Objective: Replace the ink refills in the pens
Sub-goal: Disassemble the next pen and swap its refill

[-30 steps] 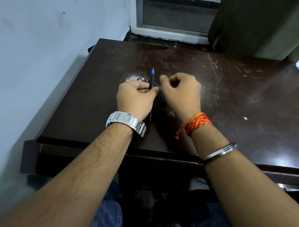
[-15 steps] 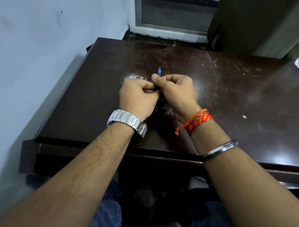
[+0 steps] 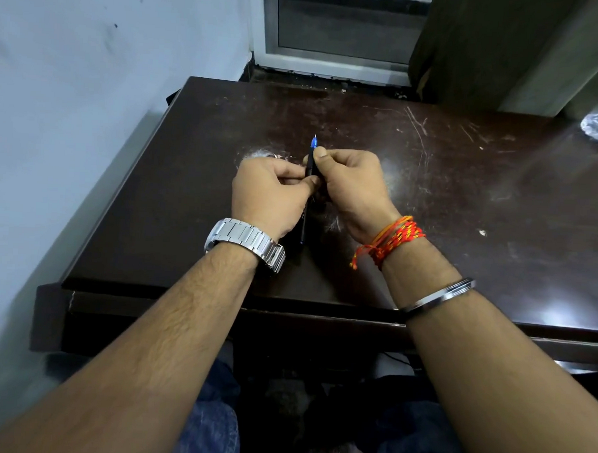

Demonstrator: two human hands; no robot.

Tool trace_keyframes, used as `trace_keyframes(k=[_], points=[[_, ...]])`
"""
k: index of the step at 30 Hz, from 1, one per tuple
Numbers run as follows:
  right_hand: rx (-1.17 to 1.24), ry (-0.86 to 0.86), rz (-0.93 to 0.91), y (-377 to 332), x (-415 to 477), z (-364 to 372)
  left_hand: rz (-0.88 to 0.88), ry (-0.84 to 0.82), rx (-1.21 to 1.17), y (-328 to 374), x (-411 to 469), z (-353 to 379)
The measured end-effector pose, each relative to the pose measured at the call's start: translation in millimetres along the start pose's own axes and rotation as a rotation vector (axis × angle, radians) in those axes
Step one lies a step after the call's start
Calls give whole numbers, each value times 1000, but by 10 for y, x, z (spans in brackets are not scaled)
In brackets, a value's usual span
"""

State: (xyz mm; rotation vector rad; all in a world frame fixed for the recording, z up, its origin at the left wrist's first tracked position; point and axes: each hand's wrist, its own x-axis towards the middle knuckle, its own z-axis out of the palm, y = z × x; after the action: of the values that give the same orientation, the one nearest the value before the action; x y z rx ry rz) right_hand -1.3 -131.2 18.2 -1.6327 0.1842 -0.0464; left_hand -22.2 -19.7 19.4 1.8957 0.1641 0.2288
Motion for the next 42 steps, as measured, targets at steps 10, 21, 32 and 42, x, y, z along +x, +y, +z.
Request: trace_keyframes(k=[10,21,32,42], points=[[139,14,-23,-62,-57,0,-11,2,-2,21,-36,3],[295,-25,36,-116,-81,3,11,-2,29,55,-64,-3],[266,-63,32,-145,-76,-33,38,7,49,52,-77,8],[185,-66,10,-122,-85,-49,57,19,52,36,-68,4]])
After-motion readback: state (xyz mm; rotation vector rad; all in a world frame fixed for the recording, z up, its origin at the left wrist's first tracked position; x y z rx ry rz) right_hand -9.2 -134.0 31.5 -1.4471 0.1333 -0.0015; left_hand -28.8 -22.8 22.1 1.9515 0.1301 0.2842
